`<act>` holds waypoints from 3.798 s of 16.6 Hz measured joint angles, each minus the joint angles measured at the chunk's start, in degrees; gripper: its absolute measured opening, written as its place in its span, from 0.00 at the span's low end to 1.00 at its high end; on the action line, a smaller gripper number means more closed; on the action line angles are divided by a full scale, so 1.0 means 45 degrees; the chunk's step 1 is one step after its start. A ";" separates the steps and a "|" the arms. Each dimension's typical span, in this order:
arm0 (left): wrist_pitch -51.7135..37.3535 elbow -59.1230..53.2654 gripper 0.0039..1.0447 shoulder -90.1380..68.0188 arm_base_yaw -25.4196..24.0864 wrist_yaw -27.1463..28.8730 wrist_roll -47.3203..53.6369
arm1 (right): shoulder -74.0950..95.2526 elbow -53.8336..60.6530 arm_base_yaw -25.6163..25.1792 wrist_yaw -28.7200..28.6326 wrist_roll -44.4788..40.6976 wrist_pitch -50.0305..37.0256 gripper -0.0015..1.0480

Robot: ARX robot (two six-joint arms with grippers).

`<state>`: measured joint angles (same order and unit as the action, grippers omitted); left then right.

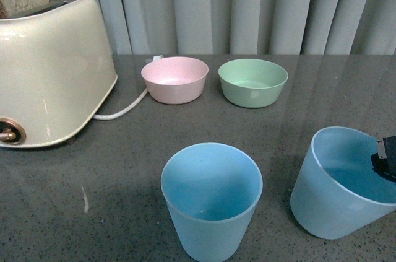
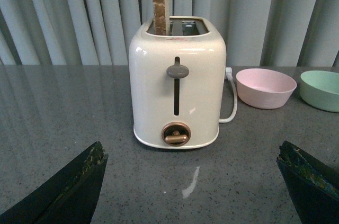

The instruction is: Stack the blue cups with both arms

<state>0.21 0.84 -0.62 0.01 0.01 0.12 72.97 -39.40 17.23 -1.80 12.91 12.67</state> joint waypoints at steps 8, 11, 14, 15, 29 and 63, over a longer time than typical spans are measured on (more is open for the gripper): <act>0.0000 0.0000 0.94 0.0000 0.0000 0.0000 0.0000 | -0.1685 -0.2880 0.1443 -0.0704 0.0573 0.1001 0.02; 0.0000 0.0000 0.94 0.0000 0.0000 0.0005 0.0000 | -0.1452 -0.2871 0.2531 -0.0792 0.0763 0.0952 0.02; 0.0000 0.0000 0.94 0.0000 0.0000 0.0000 0.0000 | -0.1103 -0.2429 0.3118 -0.0627 0.0855 0.0947 0.02; 0.0000 0.0000 0.94 0.0000 0.0000 0.0000 0.0000 | -0.1069 -0.2278 0.3449 -0.0452 0.0899 0.0957 0.02; 0.0000 0.0000 0.94 0.0000 0.0000 0.0000 0.0000 | 0.0267 -0.2754 0.3327 -0.0466 0.0942 0.0811 0.41; 0.0000 0.0000 0.94 0.0000 0.0000 0.0000 -0.0005 | -1.6160 0.8592 -0.3832 0.0398 -0.2788 -0.2759 0.02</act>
<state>0.21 0.84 -0.62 0.01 0.01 0.10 0.25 -0.73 -0.01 -0.01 0.36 0.25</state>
